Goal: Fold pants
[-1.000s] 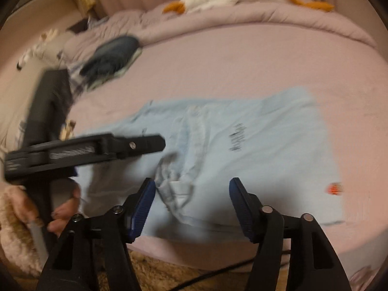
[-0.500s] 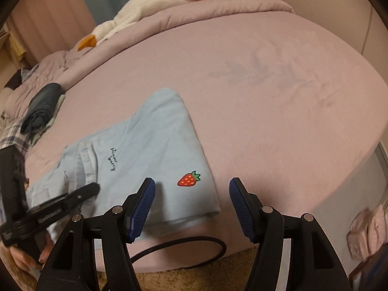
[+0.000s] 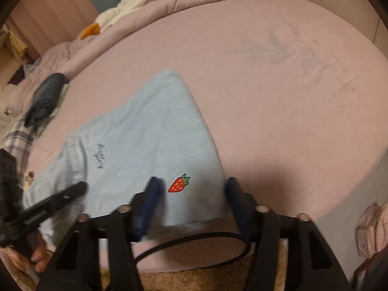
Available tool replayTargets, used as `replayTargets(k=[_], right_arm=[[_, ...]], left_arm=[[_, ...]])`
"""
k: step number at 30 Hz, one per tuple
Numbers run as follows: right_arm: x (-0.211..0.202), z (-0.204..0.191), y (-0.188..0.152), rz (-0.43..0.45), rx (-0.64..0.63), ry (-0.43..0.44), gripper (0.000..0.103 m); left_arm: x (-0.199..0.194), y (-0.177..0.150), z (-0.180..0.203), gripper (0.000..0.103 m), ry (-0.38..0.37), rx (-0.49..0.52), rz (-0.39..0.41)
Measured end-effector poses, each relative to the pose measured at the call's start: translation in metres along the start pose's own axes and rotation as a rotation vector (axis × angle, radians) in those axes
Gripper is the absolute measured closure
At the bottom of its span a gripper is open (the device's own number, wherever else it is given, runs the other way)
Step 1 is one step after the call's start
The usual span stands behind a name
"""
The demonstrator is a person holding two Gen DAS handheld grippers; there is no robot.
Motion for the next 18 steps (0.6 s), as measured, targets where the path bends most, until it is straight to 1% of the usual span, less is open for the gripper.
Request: replayTargets(k=[1, 2, 3, 5, 7, 11, 14, 18], right_arm=[[-0.002, -0.001, 0.001, 0.006, -0.004, 0.009, 0.065], [-0.006, -0.003, 0.002, 0.016, -0.008, 0.015, 0.074], [-0.009, -0.003, 0.003, 0.026, -0.014, 0.015, 0.077], [-0.010, -0.004, 0.004, 0.031, -0.024, 0.012, 0.078], [-0.004, -0.002, 0.001, 0.018, -0.023, -0.005, 0.078], [0.002, 0.000, -0.001, 0.023, -0.044, -0.039, 0.079], [0.004, 0.001, -0.001, 0.019, -0.043, -0.042, 0.079], [0.005, 0.003, -0.001, 0.019, -0.037, -0.041, 0.079]], left_arm=[[-0.004, 0.001, -0.002, 0.091, 0.001, -0.012, 0.010], [-0.008, 0.002, -0.001, 0.092, 0.002, -0.014, 0.020], [-0.010, 0.003, 0.001, 0.092, 0.006, -0.002, 0.029], [-0.008, 0.001, -0.001, 0.092, 0.024, 0.025, 0.026], [-0.004, -0.006, -0.005, 0.091, 0.032, 0.017, 0.004], [-0.004, -0.008, -0.009, 0.090, 0.023, -0.007, 0.011], [-0.008, -0.010, -0.011, 0.089, 0.024, -0.017, 0.013], [-0.008, -0.011, -0.010, 0.088, 0.035, 0.000, 0.026]])
Point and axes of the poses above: each gripper's, at about its wrist camera, not at the fingertips, and x roughly the way its jaws point, z to its right, y to its top, the point moved 8 cm from there along x, roughly the way its jaws point, and after that the axes turned 10 degrees about z, right-handed, at the moved point
